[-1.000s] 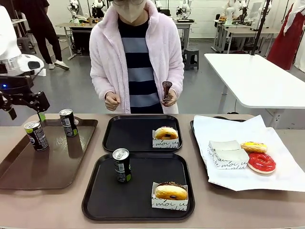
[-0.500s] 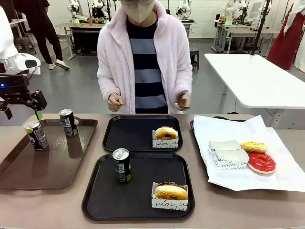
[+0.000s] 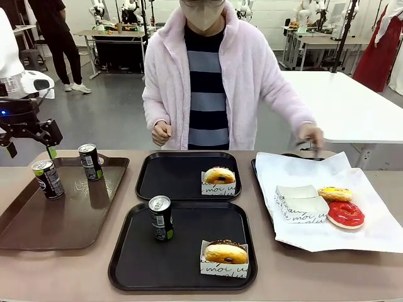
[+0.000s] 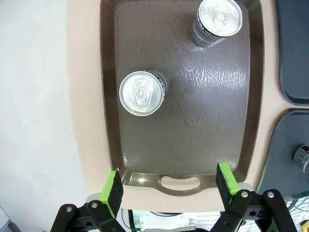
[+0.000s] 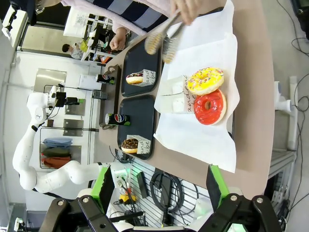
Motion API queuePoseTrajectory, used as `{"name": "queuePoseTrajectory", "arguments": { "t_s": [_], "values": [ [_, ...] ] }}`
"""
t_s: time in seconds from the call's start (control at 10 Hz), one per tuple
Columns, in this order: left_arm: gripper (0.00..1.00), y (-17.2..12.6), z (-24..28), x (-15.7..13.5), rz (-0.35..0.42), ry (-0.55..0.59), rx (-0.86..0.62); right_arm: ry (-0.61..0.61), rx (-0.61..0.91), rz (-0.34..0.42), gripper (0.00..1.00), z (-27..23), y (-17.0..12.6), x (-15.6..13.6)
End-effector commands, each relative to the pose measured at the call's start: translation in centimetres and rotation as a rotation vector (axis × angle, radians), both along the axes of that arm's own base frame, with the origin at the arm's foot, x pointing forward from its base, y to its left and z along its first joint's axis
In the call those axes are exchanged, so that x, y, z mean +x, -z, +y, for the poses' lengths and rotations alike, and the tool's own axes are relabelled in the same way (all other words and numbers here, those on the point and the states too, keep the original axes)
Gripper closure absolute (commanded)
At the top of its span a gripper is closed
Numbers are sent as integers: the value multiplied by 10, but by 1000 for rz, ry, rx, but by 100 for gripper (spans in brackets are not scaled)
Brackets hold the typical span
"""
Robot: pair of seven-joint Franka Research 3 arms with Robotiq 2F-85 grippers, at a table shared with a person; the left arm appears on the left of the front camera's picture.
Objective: Set up donuts and drinks on trays.
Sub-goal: Pick up one Pepsi coke from the Handle tray and place it on the Flat Tray without a Pepsi coke.
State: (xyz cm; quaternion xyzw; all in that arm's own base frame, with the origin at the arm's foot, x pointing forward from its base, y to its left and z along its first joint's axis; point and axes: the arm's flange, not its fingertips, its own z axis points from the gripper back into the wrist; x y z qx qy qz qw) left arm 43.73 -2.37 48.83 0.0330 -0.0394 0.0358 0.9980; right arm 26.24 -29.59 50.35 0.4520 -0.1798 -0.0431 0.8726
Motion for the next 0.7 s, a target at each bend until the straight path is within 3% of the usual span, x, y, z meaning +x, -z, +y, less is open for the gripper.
{"name": "queuePoseTrajectory", "arguments": {
  "t_s": [0.0,0.2,0.6],
  "values": [
    [0,9,15,12,-26,-24,-43,2,21,-29,0,-1,0,2],
    [0,20,36,41,-10,-48,-106,2,21,-29,0,-1,0,2],
    [0,56,50,62,-55,-104,-91,2,21,-29,0,-1,0,2]
  ]
}}
